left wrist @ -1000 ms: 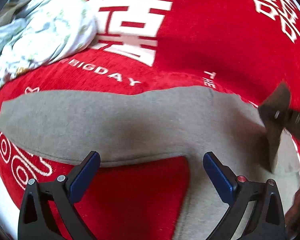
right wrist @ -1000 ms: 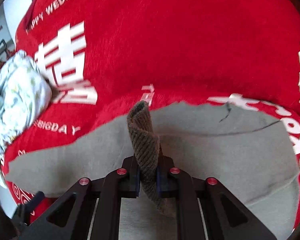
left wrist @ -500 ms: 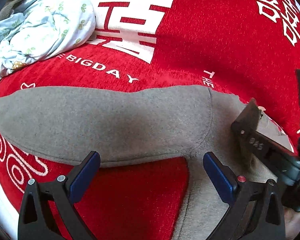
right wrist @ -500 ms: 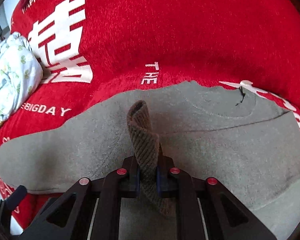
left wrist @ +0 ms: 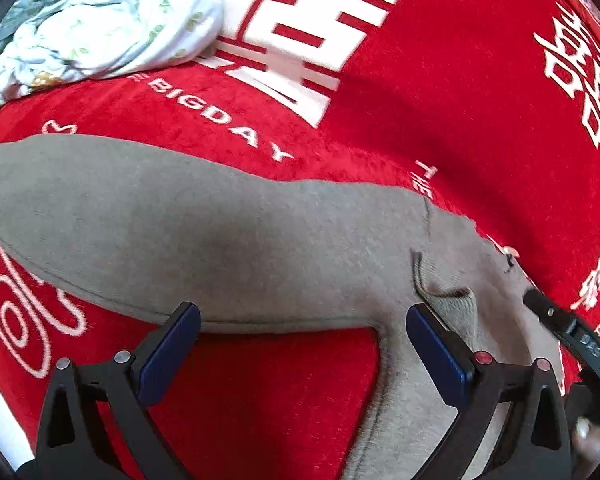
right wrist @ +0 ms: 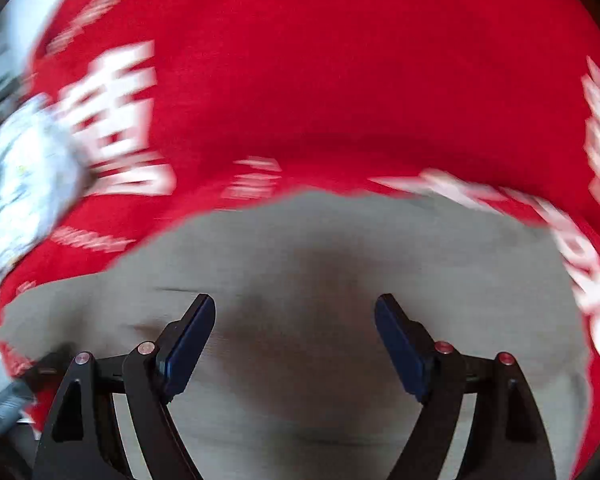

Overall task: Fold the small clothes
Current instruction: 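Open the right gripper to lay the sleeve on the sweater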

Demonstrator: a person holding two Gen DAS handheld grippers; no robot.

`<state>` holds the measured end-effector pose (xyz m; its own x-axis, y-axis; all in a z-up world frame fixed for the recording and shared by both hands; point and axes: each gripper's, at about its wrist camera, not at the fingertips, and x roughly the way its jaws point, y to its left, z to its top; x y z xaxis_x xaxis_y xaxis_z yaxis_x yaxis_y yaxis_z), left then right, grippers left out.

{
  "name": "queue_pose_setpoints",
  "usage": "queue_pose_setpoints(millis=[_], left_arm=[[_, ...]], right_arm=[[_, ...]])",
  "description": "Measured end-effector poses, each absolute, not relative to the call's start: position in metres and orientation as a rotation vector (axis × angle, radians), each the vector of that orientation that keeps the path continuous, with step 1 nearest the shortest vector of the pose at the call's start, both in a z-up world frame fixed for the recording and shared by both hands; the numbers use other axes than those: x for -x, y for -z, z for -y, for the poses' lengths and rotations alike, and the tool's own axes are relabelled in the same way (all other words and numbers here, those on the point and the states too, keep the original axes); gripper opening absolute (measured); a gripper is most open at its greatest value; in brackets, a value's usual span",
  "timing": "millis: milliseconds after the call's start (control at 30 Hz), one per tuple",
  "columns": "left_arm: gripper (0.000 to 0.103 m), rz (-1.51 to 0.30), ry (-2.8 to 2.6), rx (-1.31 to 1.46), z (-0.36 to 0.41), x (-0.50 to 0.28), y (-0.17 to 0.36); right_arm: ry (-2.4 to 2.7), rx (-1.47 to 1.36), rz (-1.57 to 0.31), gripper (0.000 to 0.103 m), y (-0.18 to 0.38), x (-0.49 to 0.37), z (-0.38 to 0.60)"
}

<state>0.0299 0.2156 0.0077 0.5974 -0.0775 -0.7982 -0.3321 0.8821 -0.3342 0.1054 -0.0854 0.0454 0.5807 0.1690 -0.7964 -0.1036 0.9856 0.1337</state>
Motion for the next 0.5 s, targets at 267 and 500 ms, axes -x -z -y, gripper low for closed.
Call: queue_pose_setpoints(millis=[267,500], left_arm=[[0.103,-0.914,-0.088,0.392,-0.185,-0.032,-0.009],[0.103,-0.909,-0.020,0.236,-0.123,-0.037,-0.029]], right_arm=[[0.228,-0.074,-0.948,0.084,-0.011,-0.103,0.226],[0.120,0.092,-0.915,0.085,-0.008,-0.092,0.182]])
